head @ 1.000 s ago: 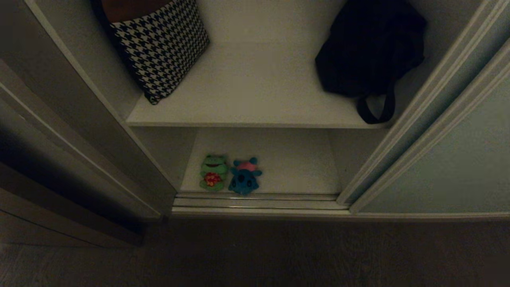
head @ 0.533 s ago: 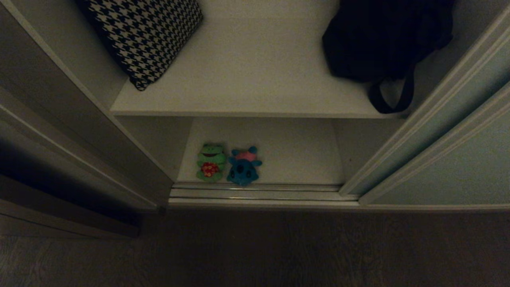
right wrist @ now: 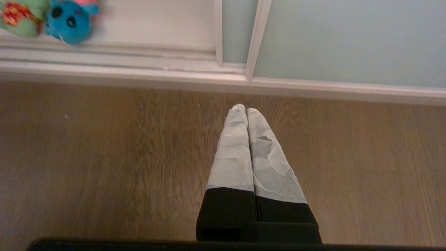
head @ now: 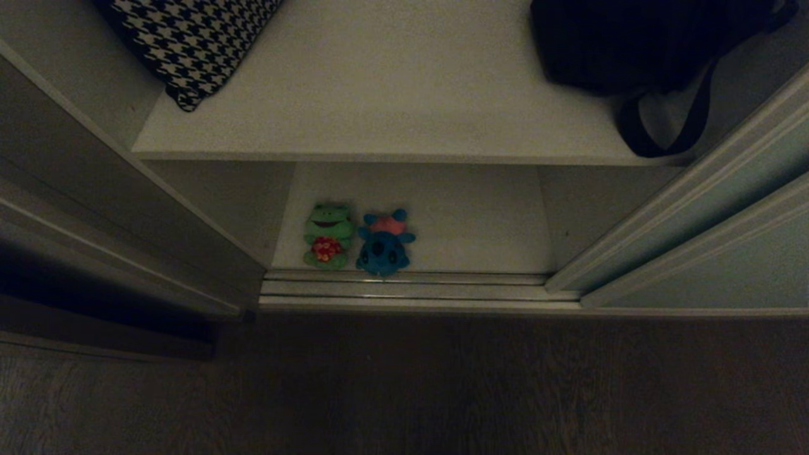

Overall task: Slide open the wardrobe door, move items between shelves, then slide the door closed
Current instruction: Open the door, then place the green doll on the higher shelf

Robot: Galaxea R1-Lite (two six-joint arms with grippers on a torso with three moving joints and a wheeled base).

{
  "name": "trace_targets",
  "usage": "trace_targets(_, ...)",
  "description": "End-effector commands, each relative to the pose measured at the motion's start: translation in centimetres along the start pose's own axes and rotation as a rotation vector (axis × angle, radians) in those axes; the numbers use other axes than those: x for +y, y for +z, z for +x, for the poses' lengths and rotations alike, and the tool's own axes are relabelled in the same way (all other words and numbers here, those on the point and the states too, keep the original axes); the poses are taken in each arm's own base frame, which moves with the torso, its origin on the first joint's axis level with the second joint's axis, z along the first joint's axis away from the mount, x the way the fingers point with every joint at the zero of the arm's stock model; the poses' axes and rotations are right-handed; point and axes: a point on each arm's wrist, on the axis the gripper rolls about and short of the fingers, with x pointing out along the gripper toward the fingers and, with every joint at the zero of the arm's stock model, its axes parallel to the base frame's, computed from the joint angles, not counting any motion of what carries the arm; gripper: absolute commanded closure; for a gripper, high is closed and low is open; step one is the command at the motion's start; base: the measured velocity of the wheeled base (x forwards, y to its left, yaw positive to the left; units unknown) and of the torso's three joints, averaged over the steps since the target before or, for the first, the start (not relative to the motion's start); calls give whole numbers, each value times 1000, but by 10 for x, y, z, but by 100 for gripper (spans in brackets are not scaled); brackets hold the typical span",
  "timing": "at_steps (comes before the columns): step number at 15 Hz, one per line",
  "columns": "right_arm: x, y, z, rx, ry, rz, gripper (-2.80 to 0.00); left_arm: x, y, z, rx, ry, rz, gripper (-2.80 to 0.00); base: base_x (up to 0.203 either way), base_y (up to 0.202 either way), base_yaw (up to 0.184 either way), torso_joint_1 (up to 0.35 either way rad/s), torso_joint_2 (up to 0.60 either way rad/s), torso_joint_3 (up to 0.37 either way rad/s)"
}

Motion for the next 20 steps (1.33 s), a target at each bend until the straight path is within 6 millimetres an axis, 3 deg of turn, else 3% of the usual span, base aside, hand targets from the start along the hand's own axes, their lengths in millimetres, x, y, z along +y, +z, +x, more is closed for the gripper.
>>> trace_targets(1,0,0,0,1,-1,0,0,0,0,0,3,-4,-3,0,0,0,0,1,2,-193)
trace_targets(20,0,0,0,1,-1,0,0,0,0,0,2,1,-7,0,0,0,0,1,0,-22)
